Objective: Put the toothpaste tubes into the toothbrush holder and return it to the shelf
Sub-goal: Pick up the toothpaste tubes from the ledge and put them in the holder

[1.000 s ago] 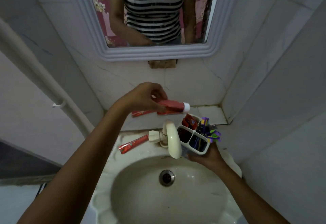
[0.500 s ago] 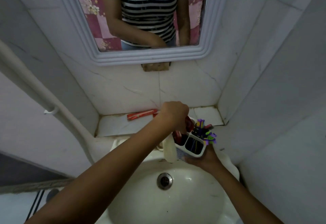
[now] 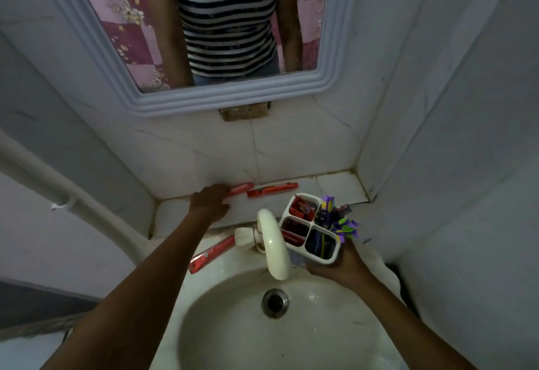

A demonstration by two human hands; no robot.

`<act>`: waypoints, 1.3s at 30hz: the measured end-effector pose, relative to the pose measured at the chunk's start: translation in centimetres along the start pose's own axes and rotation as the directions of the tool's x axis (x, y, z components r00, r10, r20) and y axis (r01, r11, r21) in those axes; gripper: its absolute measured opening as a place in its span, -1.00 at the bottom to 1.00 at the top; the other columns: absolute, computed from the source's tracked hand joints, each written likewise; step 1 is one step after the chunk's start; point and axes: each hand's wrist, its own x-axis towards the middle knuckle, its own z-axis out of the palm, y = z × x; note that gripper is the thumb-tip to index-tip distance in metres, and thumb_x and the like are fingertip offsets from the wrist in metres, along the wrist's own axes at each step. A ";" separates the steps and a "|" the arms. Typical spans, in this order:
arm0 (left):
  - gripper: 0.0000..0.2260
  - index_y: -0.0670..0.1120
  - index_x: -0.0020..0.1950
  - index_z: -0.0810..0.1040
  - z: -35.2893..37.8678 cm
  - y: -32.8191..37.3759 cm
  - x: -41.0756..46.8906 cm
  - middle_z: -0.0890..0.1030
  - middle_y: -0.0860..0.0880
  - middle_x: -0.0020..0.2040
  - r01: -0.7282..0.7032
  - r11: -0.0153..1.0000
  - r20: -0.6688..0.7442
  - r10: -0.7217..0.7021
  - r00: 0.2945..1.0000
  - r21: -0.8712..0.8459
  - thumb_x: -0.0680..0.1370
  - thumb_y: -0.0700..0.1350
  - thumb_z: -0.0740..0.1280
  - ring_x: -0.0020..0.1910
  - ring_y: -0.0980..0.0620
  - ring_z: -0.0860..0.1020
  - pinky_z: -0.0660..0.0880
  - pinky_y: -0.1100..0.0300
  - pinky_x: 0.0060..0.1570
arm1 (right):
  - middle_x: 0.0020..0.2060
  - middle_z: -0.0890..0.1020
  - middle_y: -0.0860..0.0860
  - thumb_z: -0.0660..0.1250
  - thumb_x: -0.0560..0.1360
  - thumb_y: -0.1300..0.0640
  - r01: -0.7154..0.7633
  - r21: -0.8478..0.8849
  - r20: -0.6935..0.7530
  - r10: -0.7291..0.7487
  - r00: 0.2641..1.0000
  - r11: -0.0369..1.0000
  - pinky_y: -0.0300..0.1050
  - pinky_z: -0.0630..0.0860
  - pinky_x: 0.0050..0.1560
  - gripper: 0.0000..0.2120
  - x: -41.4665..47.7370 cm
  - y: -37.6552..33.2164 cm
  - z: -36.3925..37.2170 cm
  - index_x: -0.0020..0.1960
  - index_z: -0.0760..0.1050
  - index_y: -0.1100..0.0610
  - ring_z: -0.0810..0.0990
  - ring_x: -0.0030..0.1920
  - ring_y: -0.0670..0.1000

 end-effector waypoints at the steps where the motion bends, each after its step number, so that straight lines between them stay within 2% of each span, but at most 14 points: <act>1: -0.56 0.02 0.39 0.39 0.8 0.0 0.0 0.50 -0.07 0.33 -0.004 1.000 -0.037 0.005 0.999 0.016 0.53 0.03 0.32 0.26 -0.11 0.50 0.46 0.00 0.16 | -0.17 0.59 -0.18 0.61 0.29 0.19 0.005 0.006 0.005 -0.005 1.000 1.000 -0.49 0.50 -0.16 -0.47 0.1 0.2 0.1 -0.07 0.37 -0.26 0.60 -0.17 -0.33; 3: -0.67 -0.02 0.28 0.49 2.0 0.1 0.0 0.56 -0.09 0.20 -0.003 0.997 -0.090 0.009 0.996 0.074 0.53 0.00 0.30 0.16 -0.12 0.55 0.48 0.01 0.09 | -0.11 0.60 -0.17 0.62 0.26 0.17 0.000 0.032 -0.003 0.000 1.000 0.999 -0.38 0.52 -0.06 -0.47 0.1 0.1 0.2 -0.02 0.40 -0.22 0.60 -0.11 -0.25; 7: -0.70 -0.03 0.16 0.53 2.3 0.2 -0.4 0.58 -0.07 0.13 -0.014 0.999 -0.025 0.015 1.000 0.040 0.46 0.02 0.36 0.11 -0.09 0.57 0.47 0.08 0.02 | 0.14 0.62 0.01 0.63 0.09 0.19 0.036 0.120 -0.094 -0.025 0.995 0.992 -0.21 0.58 0.15 -0.23 0.2 0.5 0.7 0.24 0.43 0.19 0.59 0.20 -0.09; 10: -0.71 -0.01 0.12 0.54 1.6 -0.5 -1.4 0.60 -0.04 0.08 -0.021 1.000 0.073 0.022 0.997 -0.012 0.45 0.03 0.39 0.06 -0.03 0.55 0.50 0.11 0.00 | -0.01 0.69 -0.18 0.58 0.20 0.47 0.007 0.164 -0.070 0.005 0.998 0.986 -0.36 0.57 0.04 -0.35 0.3 0.4 0.6 0.16 0.43 0.08 0.60 0.08 -0.29; 12: -0.73 0.00 0.11 0.55 0.2 -0.6 -2.3 0.63 -0.02 0.04 -0.045 0.992 0.031 0.049 0.998 -0.121 0.45 0.03 0.41 0.00 0.00 0.57 0.56 0.09 -0.01 | -0.07 0.68 -0.14 0.60 0.22 0.36 0.005 0.165 -0.058 0.004 0.998 0.986 -0.41 0.55 -0.03 -0.40 0.3 0.3 0.5 0.13 0.44 0.02 0.60 0.02 -0.35; 14: -0.76 0.04 0.10 0.55 -2.5 -0.3 -3.5 0.63 0.02 -0.01 -0.075 0.930 -0.058 0.058 0.997 -0.359 0.45 -0.01 0.44 -0.09 0.03 0.61 0.62 0.06 -0.08 | 0.09 0.65 -0.02 0.64 0.12 0.20 0.043 0.159 -0.103 -0.026 0.994 0.986 -0.27 0.58 0.11 -0.30 0.3 0.4 0.5 0.21 0.46 0.12 0.60 0.15 -0.21; 16: -0.78 0.07 0.08 0.56 -6.0 0.4 -5.0 0.61 0.04 -0.06 -0.172 0.843 -0.136 0.119 0.984 -0.510 0.46 -0.08 0.45 -0.13 0.04 0.62 0.64 0.05 -0.12 | 0.14 0.64 0.03 0.66 0.12 0.25 0.053 0.153 -0.105 -0.037 0.994 0.987 -0.17 0.59 0.15 -0.26 0.3 0.9 0.5 0.23 0.47 0.16 0.60 0.21 -0.08; 20: -0.81 0.03 0.09 0.64 -12.7 2.7 -7.8 0.64 0.09 -0.03 -0.409 0.820 -0.110 0.400 0.910 -0.401 0.48 -0.09 0.43 -0.06 0.14 0.61 0.57 0.18 0.01 | 0.06 0.64 -0.02 0.65 0.17 0.32 0.043 0.138 -0.083 -0.031 0.996 0.989 -0.41 0.55 0.01 -0.35 0.0 0.4 0.4 0.19 0.49 0.17 0.63 0.06 -0.23; 24: -0.80 0.09 0.06 0.67 -14.2 6.5 -8.9 0.67 0.14 -0.02 -0.460 0.875 0.073 0.473 0.878 -0.150 0.44 0.00 0.46 -0.03 0.15 0.59 0.54 0.15 0.04 | 0.09 0.63 0.06 0.61 0.15 0.49 0.084 0.214 -0.094 -0.065 0.993 0.973 -0.41 0.55 0.01 -0.31 0.0 0.2 0.4 0.23 0.45 0.35 0.61 0.09 -0.26; 27: -0.74 0.09 0.08 0.66 -13.0 10.0 -8.9 0.67 0.11 -0.03 -0.505 0.859 0.137 0.493 0.859 0.082 0.42 0.09 0.45 -0.04 0.09 0.61 0.56 0.12 -0.01 | 0.12 0.63 0.05 0.66 0.11 0.24 0.101 0.207 -0.110 -0.079 0.991 0.973 -0.38 0.55 0.07 -0.22 -0.1 0.1 0.3 0.26 0.44 0.31 0.60 0.15 -0.19; 30: -0.71 0.06 0.12 0.63 -11.0 12.8 -8.6 0.62 0.07 -0.03 -0.524 0.835 0.090 0.516 0.852 0.167 0.43 0.08 0.45 -0.07 0.08 0.54 0.46 0.17 -0.13 | 0.15 0.62 0.07 0.67 0.07 0.08 0.091 0.212 -0.117 -0.067 0.991 0.973 -0.30 0.58 0.12 -0.14 -0.1 0.6 0.4 0.28 0.43 0.28 0.60 0.18 -0.13; 32: -0.73 0.07 0.10 0.63 -10.3 13.4 -8.4 0.63 0.05 0.03 -0.521 0.839 0.043 0.521 0.852 0.158 0.43 0.07 0.44 -0.01 0.05 0.54 0.47 0.14 -0.13 | 0.14 0.63 0.07 0.66 0.05 0.06 0.083 0.203 -0.116 -0.061 0.991 0.976 -0.29 0.59 0.10 -0.13 -0.1 0.5 0.4 0.27 0.44 0.27 0.60 0.16 -0.15; 35: -0.83 0.08 0.02 0.66 -10.5 11.3 -8.2 0.66 0.09 0.03 -0.489 0.871 -0.043 0.488 0.872 -0.036 0.47 0.07 0.41 0.04 0.06 0.58 0.53 0.12 -0.08 | 0.12 0.63 0.05 0.64 0.06 0.13 0.099 0.207 -0.097 -0.080 0.992 0.973 -0.40 0.55 0.03 -0.17 0.0 0.2 0.4 0.26 0.44 0.30 0.60 0.13 -0.23; 39: -0.89 0.08 -0.01 0.65 -7.7 4.8 -7.6 0.66 0.06 0.04 -0.249 0.950 -0.160 0.221 0.962 -0.187 0.50 -0.02 0.37 0.05 0.02 0.60 0.57 0.05 0.02 | 0.04 0.62 -0.06 0.66 0.15 0.30 0.091 0.188 -0.060 -0.081 0.995 0.978 -0.38 0.54 0.00 -0.32 0.2 0.8 0.2 0.21 0.46 0.23 0.63 0.02 -0.26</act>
